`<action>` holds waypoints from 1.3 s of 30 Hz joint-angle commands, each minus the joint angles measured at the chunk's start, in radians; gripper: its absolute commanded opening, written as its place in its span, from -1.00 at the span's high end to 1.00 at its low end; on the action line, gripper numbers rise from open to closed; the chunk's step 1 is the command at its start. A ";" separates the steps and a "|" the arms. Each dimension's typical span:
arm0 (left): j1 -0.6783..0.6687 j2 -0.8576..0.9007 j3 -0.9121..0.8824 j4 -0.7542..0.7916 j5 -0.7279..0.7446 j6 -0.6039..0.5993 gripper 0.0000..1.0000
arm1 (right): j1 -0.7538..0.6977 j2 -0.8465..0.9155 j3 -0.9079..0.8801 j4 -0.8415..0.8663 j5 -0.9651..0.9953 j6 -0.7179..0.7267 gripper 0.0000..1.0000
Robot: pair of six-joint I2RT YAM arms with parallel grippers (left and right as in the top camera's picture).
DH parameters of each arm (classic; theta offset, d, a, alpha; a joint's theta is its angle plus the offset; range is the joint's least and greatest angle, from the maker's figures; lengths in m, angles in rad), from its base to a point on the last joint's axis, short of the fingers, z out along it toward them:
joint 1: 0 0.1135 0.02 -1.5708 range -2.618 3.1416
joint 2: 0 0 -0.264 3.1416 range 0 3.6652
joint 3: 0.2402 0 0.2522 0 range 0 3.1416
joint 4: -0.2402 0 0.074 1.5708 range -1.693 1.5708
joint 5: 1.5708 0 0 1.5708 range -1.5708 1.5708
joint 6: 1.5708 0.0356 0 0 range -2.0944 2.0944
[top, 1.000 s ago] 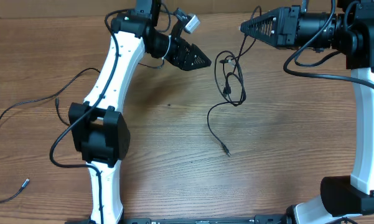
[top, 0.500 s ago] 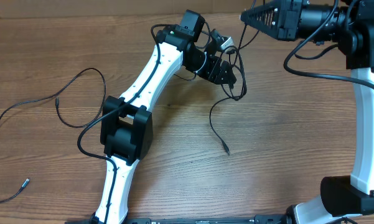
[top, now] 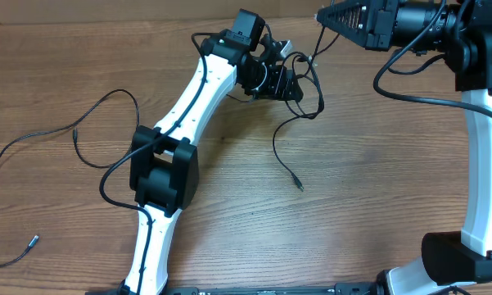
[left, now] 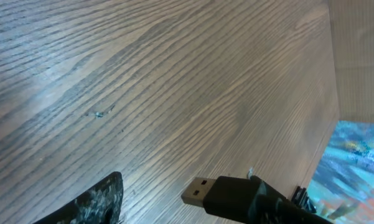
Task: Untangle cables
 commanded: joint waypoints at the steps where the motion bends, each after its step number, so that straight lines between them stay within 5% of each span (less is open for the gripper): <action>1: -0.008 0.007 0.003 0.006 -0.031 -0.047 -0.26 | -0.002 -0.029 0.029 -0.006 -0.017 -0.004 0.93; 6: -0.013 0.007 0.003 0.006 -0.090 -0.112 -0.42 | -0.003 -0.029 0.029 -0.007 -0.016 -0.004 0.93; 31: -0.068 0.007 0.003 0.010 -0.218 -0.163 -0.36 | -0.003 -0.029 0.029 -0.024 0.000 -0.003 0.93; 39: -0.080 0.007 0.003 0.015 -0.219 -0.206 -0.56 | -0.003 -0.029 0.029 -0.031 0.013 -0.003 0.93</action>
